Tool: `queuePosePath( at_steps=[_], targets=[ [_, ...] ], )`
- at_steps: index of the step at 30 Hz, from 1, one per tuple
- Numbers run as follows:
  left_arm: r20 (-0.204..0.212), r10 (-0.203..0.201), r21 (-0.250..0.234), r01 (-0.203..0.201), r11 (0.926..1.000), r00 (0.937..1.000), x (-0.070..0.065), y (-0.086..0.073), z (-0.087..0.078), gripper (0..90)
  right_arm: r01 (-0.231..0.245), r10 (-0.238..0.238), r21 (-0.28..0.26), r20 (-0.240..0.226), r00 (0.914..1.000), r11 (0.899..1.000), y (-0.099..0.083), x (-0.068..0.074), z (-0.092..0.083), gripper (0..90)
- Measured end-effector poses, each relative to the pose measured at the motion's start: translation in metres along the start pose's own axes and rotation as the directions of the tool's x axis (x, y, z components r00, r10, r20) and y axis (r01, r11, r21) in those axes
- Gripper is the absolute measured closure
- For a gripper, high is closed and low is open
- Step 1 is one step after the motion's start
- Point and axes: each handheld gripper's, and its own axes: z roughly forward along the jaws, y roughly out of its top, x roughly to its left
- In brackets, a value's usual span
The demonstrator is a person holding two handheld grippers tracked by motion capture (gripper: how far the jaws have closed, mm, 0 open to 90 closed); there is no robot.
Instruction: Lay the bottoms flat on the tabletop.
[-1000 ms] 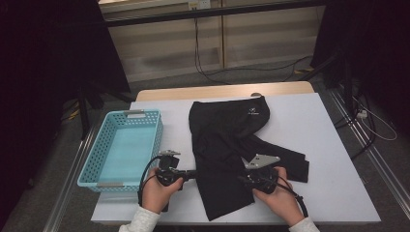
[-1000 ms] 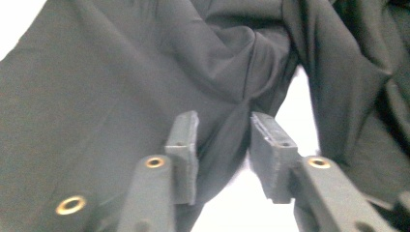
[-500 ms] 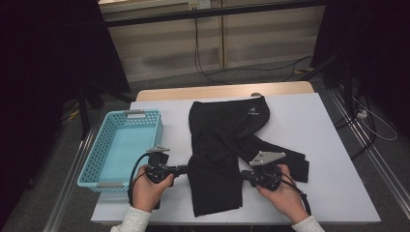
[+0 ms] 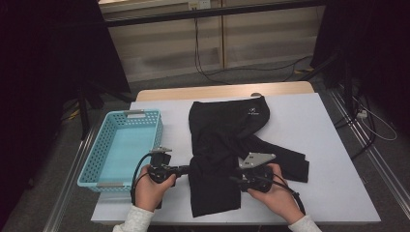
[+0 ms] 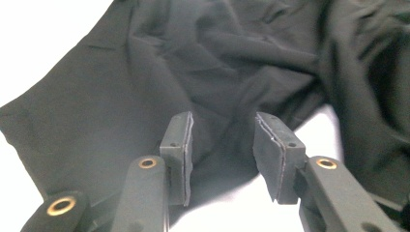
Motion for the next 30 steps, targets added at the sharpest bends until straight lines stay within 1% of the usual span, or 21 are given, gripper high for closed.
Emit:
queuePosePath(
  at_steps=[1,2,4,5,6,7,8,9,11,12,13,15,17,18,19,21,22,25,26,28,30],
  targets=[
    [-0.005,0.000,-0.002,0.000,1.0000,1.0000,0.001,-0.001,0.001,88.3,-0.005,0.005,0.010,0.003,1.0000,1.000,0.000,0.001,0.004,58.8],
    [-0.006,0.000,0.000,0.000,1.0000,1.0000,0.001,-0.001,0.002,88.3,0.002,-0.002,0.018,0.002,1.0000,1.000,-0.001,0.002,0.008,59.7],
    [-0.010,0.000,0.005,0.000,1.0000,0.9999,0.001,-0.002,0.004,88.4,0.004,-0.004,0.050,0.000,1.0000,0.999,-0.003,0.004,0.017,61.8],
    [-0.009,0.004,0.009,-0.004,1.0000,0.9999,0.001,-0.003,0.004,88.4,0.025,-0.026,0.042,0.015,0.9995,0.999,-0.004,0.005,0.021,66.2],
    [-0.011,0.005,0.012,-0.005,0.9999,0.9999,0.000,-0.003,0.005,88.4,0.052,-0.053,0.039,0.016,0.9985,0.998,-0.003,0.005,0.021,78.1],
    [-0.015,0.007,0.011,-0.007,0.9999,0.9999,0.000,-0.004,0.005,88.5,0.056,-0.056,0.049,0.002,0.9984,0.997,-0.002,0.005,0.021,86.9],
    [-0.017,0.008,0.010,-0.008,0.9999,0.9998,0.000,-0.004,0.006,88.5,0.036,-0.036,0.055,-0.001,0.9993,0.998,-0.001,0.003,0.021,88.2],
    [-0.017,0.004,0.010,-0.004,0.9999,0.9998,0.000,-0.005,0.006,88.5,0.021,-0.021,0.054,-0.006,0.9998,0.998,-0.001,0.002,0.020,88.7],
    [-0.005,-0.002,0.007,0.002,1.0000,1.0000,-0.001,-0.005,0.006,88.2,0.011,-0.009,0.060,-0.031,0.9995,0.998,-0.002,-0.003,0.015,89.2],
    [-0.001,0.000,0.015,0.000,0.9999,1.0000,-0.001,-0.005,0.006,87.6,-0.003,0.005,0.051,-0.035,0.9994,0.999,-0.004,-0.006,0.009,89.2],
    [-0.004,0.002,0.010,-0.002,1.0000,1.0000,-0.001,-0.006,0.008,87.2,-0.019,0.020,0.040,-0.040,0.9990,0.999,-0.005,-0.008,0.005,89.3],
    [0.011,0.003,0.022,-0.003,0.9997,0.9999,-0.003,-0.006,0.011,85.1,-0.055,0.055,0.011,-0.056,0.9969,0.998,-0.009,-0.013,-0.006,89.2],
    [0.011,0.006,0.015,-0.006,0.9999,0.9999,-0.004,-0.006,0.013,80.6,-0.055,0.056,0.021,-0.046,0.9974,0.998,-0.013,-0.015,-0.012,89.2],
    [0.000,0.014,0.007,-0.014,0.9999,0.9999,-0.004,-0.006,0.015,75.4,-0.050,0.051,0.033,-0.035,0.9981,0.998,-0.016,-0.015,-0.014,89.1],
    [-0.010,0.017,-0.005,-0.017,0.9998,0.9998,-0.003,-0.005,0.016,68.0,-0.058,0.060,0.036,-0.039,0.9975,0.998,-0.020,-0.016,-0.015,89.1],
    [-0.021,0.009,-0.028,-0.009,0.9996,0.9997,-0.002,-0.004,0.018,60.6,-0.074,0.075,0.042,-0.030,0.9967,0.996,-0.023,-0.018,-0.017,89.0],
    [-0.017,0.010,-0.031,-0.011,0.9995,0.9998,-0.001,-0.003,0.019,59.2,-0.078,0.079,0.039,-0.020,0.9967,0.996,-0.024,-0.020,-0.017,88.9],
    [-0.046,0.045,-0.046,-0.048,0.9978,0.9979,-0.003,-0.001,0.025,51.8,-0.089,0.090,0.047,-0.003,0.9960,0.995,-0.030,-0.025,-0.018,88.5],
    [-0.048,0.044,-0.055,-0.046,0.9974,0.9979,-0.004,-0.001,0.027,51.1,-0.094,0.094,0.056,0.005,0.9956,0.994,-0.032,-0.027,-0.017,88.4],
    [-0.054,0.074,-0.057,-0.077,0.9954,0.9958,-0.005,0.000,0.034,49.4,-0.107,0.107,0.048,0.003,0.9943,0.993,-0.034,-0.029,-0.017,88.3],
    [-0.053,0.083,-0.051,-0.086,0.9950,0.9951,-0.006,-0.001,0.042,48.0,-0.108,0.108,0.048,0.003,0.9942,0.993,-0.034,-0.029,-0.017,88.2]
  ],
)
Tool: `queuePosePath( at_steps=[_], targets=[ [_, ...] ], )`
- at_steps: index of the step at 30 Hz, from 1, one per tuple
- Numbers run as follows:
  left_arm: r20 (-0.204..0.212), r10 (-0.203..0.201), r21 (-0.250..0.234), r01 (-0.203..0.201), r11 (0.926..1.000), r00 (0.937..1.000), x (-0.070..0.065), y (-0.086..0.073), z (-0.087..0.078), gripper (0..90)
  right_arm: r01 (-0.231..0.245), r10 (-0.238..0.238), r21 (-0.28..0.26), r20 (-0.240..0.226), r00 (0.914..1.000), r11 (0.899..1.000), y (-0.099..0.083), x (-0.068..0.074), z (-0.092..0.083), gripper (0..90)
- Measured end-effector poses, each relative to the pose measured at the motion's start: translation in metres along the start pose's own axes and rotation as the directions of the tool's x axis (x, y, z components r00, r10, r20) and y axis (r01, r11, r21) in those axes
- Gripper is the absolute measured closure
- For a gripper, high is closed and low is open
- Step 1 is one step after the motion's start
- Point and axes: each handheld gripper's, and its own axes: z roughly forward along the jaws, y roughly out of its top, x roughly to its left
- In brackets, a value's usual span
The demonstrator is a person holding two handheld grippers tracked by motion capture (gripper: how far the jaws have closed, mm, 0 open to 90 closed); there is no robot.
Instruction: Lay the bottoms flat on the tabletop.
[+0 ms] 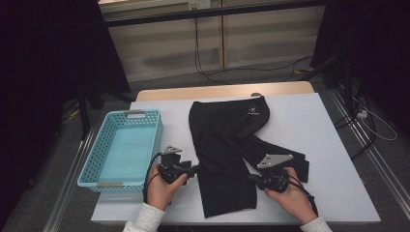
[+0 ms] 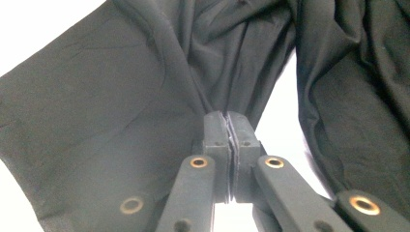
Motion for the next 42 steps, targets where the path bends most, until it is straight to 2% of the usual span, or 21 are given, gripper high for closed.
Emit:
queuePosePath(
  at_steps=[1,3,7,9,12,14,17,20,22,24,27,28,32,34,36,38,40,41,42],
  targets=[
    [0.006,0.003,0.000,-0.003,1.0000,1.0000,-0.001,0.000,0.004,46.8,-0.002,0.002,-0.003,0.001,1.0000,1.000,0.000,0.000,0.000,88.1],
    [-0.010,0.025,-0.010,-0.025,0.9996,0.9996,-0.003,0.001,0.007,49.4,-0.008,0.008,-0.009,-0.004,1.0000,1.000,-0.001,-0.002,0.000,87.8],
    [0.003,0.057,-0.007,-0.057,0.9983,0.9984,-0.012,0.002,0.015,58.0,-0.007,0.007,-0.020,-0.003,1.0000,1.000,-0.003,-0.001,0.001,86.9],
    [-0.001,0.066,-0.005,-0.066,0.9978,0.9978,-0.016,0.002,0.019,66.9,-0.007,0.007,-0.020,-0.001,1.0000,1.000,-0.002,0.000,0.001,86.6],
    [0.010,0.052,-0.006,-0.052,0.9986,0.9986,-0.017,0.001,0.022,82.6,-0.009,0.009,-0.023,0.001,1.0000,1.000,-0.003,0.000,0.001,86.5],
    [0.030,0.021,0.004,-0.021,0.9998,0.9993,-0.016,0.002,0.021,88.7,-0.011,0.011,-0.027,0.000,0.9999,1.000,-0.003,0.000,0.001,86.5],
    [0.026,0.000,0.023,0.000,0.9997,0.9997,-0.014,0.007,0.009,89.6,-0.011,0.012,-0.032,0.003,0.9999,0.999,-0.002,0.001,0.001,86.4],
    [0.009,-0.017,-0.012,0.017,0.9998,0.9998,-0.010,0.015,-0.015,89.7,-0.024,0.023,-0.046,-0.016,0.9996,0.999,0.001,0.003,0.004,87.4],
    [-0.022,-0.029,-0.031,0.028,0.9991,0.9993,-0.007,0.018,-0.031,89.7,-0.005,0.003,-0.045,-0.028,0.9996,0.999,0.004,0.008,0.006,89.5],
    [-0.023,-0.051,-0.047,0.050,0.9976,0.9984,-0.003,0.017,-0.039,89.6,0.010,-0.012,-0.038,-0.041,0.9991,0.999,0.005,0.013,0.008,90.0],
    [0.000,-0.067,-0.007,0.067,0.9977,0.9977,-0.004,0.011,-0.036,89.3,0.047,-0.047,-0.010,-0.030,0.9984,0.999,0.007,0.020,0.013,90.0],
    [-0.014,-0.059,0.007,0.059,0.9982,0.9982,-0.005,0.010,-0.034,89.3,0.049,-0.050,-0.015,-0.031,0.9983,0.999,0.008,0.021,0.013,89.2],
    [-0.019,-0.070,0.010,0.070,0.9975,0.9974,-0.003,0.007,-0.026,89.2,0.044,-0.045,-0.077,-0.004,0.9990,0.996,0.015,0.023,0.009,76.4],
    [-0.025,-0.070,0.025,0.071,0.9972,0.9972,-0.002,0.006,-0.024,89.0,0.055,-0.055,-0.085,0.007,0.9985,0.995,0.019,0.027,0.013,64.2],
    [-0.029,-0.075,0.038,0.076,0.9964,0.9967,-0.002,0.004,-0.021,89.1,0.076,-0.075,-0.077,0.017,0.9971,0.994,0.023,0.032,0.020,62.3],
    [-0.044,-0.073,0.047,0.075,0.9961,0.9964,-0.001,0.004,-0.020,89.1,0.073,-0.072,-0.070,0.010,0.9973,0.995,0.026,0.036,0.031,58.5],
    [-0.046,-0.079,0.034,0.080,0.9962,0.9958,0.001,0.004,-0.022,88.9,0.094,-0.093,-0.031,0.039,0.9949,0.995,0.027,0.038,0.038,63.0],
    [-0.051,-0.080,0.032,0.082,0.9961,0.9954,0.002,0.005,-0.023,88.9,0.099,-0.096,-0.038,0.061,0.9934,0.994,0.027,0.039,0.040,68.3],
    [-0.049,-0.086,0.024,0.087,0.9959,0.9951,0.003,0.005,-0.025,88.9,0.091,-0.089,-0.040,0.050,0.9948,0.995,0.027,0.038,0.040,79.2]
  ],
)
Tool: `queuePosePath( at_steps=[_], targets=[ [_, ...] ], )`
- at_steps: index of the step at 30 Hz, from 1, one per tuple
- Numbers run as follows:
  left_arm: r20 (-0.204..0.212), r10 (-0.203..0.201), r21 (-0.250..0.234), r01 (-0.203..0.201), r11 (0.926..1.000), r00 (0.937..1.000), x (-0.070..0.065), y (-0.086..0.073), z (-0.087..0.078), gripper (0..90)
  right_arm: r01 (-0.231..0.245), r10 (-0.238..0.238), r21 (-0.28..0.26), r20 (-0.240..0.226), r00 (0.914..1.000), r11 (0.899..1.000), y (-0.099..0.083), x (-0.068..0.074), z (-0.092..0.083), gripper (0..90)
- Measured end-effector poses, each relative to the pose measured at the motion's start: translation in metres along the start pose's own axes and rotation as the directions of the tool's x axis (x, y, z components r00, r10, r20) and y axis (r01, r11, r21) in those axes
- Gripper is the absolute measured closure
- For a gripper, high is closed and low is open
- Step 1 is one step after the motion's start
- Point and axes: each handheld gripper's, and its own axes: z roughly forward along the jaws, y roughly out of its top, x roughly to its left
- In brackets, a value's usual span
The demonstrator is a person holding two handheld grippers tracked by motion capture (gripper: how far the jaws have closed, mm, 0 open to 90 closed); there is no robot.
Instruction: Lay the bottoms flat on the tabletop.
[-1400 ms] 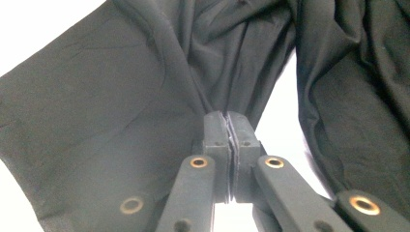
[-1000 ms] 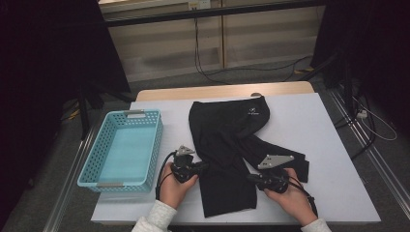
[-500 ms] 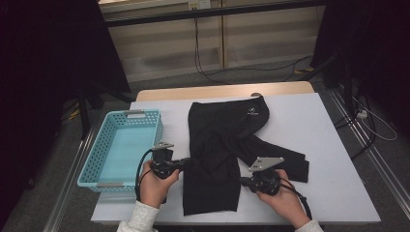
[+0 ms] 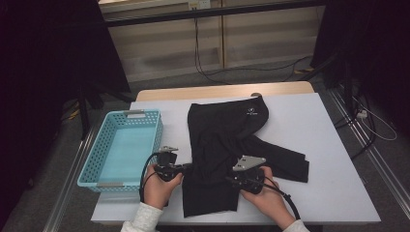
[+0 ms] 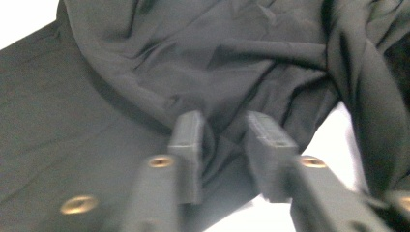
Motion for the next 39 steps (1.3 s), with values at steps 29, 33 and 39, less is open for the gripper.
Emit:
queuePosePath(
  at_steps=[29,33,39],
  targets=[
    [-0.119,0.079,-0.088,-0.090,0.9920,0.9898,0.020,0.032,0.039,44.0,-0.102,0.102,0.038,-0.008,0.9947,0.994,-0.023,-0.039,-0.031,87.5],
    [-0.135,0.097,-0.083,-0.108,0.9907,0.9862,0.024,0.037,0.046,40.8,-0.094,0.094,0.039,-0.008,0.9955,0.995,-0.022,-0.038,-0.031,87.6],
    [-0.124,0.081,-0.076,-0.090,0.9930,0.9890,0.028,0.039,0.056,47.5,-0.084,0.084,0.034,-0.013,0.9964,0.996,-0.023,-0.037,-0.030,87.3]
  ],
)
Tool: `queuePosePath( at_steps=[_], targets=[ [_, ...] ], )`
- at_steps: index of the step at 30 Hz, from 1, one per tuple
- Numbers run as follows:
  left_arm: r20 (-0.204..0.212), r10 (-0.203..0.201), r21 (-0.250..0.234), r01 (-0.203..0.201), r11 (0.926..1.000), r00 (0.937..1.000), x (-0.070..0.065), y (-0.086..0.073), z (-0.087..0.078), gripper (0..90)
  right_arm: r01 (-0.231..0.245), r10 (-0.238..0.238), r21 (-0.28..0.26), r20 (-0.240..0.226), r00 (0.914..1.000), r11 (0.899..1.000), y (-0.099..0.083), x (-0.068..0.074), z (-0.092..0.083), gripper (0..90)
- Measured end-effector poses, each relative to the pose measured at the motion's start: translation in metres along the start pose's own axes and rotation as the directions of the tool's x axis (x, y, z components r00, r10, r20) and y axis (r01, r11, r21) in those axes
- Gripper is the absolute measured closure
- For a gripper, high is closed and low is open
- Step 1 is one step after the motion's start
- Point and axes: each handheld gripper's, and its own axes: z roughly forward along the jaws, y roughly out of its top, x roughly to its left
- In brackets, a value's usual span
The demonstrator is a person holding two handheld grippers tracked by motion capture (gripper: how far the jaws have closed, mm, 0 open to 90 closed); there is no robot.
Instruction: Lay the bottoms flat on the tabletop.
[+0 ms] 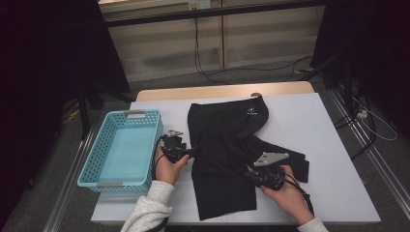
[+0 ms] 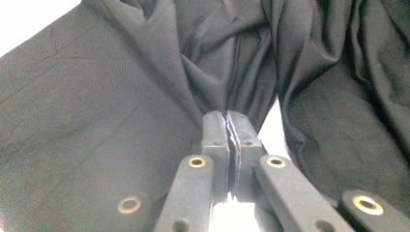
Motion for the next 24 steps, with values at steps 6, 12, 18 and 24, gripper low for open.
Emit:
queuePosePath(
  at_steps=[6,12,18,24],
  targets=[
    [0.005,-0.035,0.012,0.035,0.9993,0.9994,0.000,0.004,0.005,72.5,0.002,-0.002,-0.005,0.003,1.0000,1.000,0.000,0.002,0.001,87.3],
    [0.045,-0.099,0.032,0.098,0.9947,0.9941,0.004,0.010,0.011,89.7,0.009,-0.009,-0.007,-0.004,0.9999,1.000,0.001,0.003,0.002,87.4],
    [0.025,-0.101,-0.015,0.101,0.9947,0.9946,0.010,0.029,0.002,90.0,0.011,-0.011,-0.016,-0.005,0.9999,1.000,0.002,0.003,0.001,88.9],
    [0.009,-0.077,-0.024,0.078,0.9967,0.9970,0.011,0.039,0.003,89.9,0.035,-0.035,-0.025,0.005,0.9994,0.999,0.007,0.006,-0.001,88.9]
  ],
)
